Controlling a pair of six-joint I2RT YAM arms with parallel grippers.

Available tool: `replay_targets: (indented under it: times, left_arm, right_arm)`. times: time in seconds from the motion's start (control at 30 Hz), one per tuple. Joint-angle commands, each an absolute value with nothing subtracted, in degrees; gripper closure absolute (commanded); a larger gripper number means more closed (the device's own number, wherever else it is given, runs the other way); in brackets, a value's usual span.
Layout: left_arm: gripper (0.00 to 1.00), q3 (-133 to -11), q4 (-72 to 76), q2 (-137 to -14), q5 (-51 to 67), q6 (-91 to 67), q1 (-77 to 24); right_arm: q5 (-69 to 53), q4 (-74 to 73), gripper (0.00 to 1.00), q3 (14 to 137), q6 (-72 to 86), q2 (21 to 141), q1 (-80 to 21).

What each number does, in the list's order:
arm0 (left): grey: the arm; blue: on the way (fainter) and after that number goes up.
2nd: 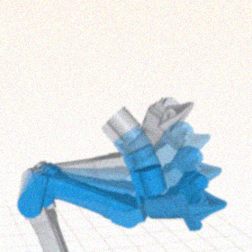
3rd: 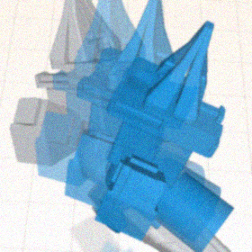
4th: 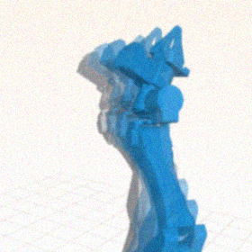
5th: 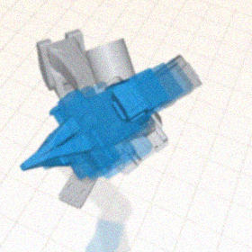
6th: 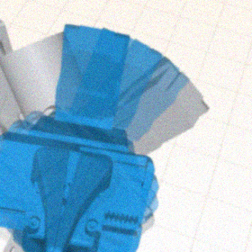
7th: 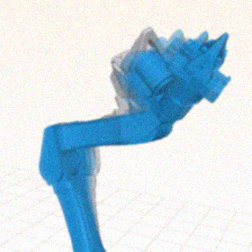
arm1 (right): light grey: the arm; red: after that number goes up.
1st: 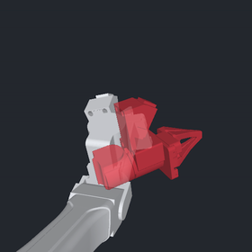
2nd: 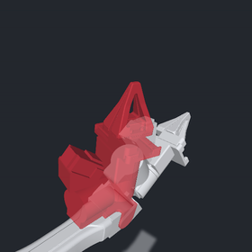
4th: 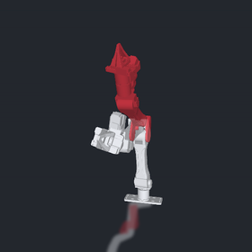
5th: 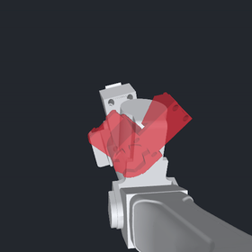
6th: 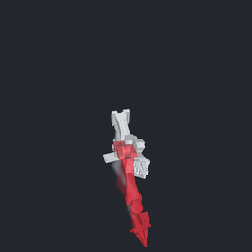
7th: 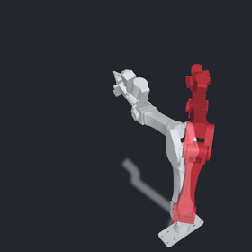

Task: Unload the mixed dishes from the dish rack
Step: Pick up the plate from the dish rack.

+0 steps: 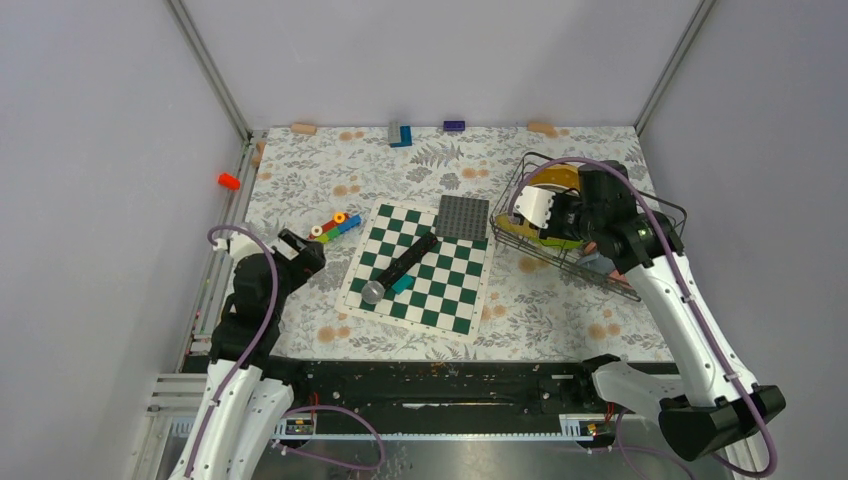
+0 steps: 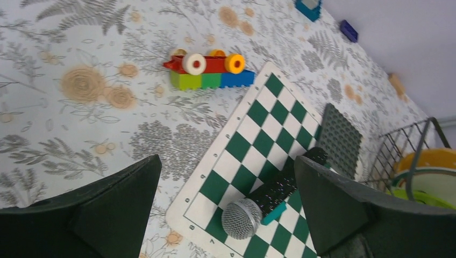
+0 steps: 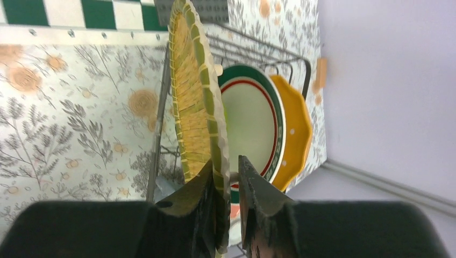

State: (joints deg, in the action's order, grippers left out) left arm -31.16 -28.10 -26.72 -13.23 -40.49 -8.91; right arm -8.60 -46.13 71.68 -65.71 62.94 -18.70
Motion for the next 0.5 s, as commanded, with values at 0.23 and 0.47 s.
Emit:
replay_targets:
  times: [0.23,0.47]
  left_arm:
    - [0.01,-27.89,-12.05,-26.28,14.38,-36.92,-8.96]
    - [0.01,-24.79,-2.52,-25.53,25.72,-38.77,-10.15]
  right_arm:
    - [-35.31,-38.56,1.0,83.49,-49.1,60.66,-21.69]
    - [-37.94,-10.94,1.0,78.35,-17.79,59.62,-21.97]
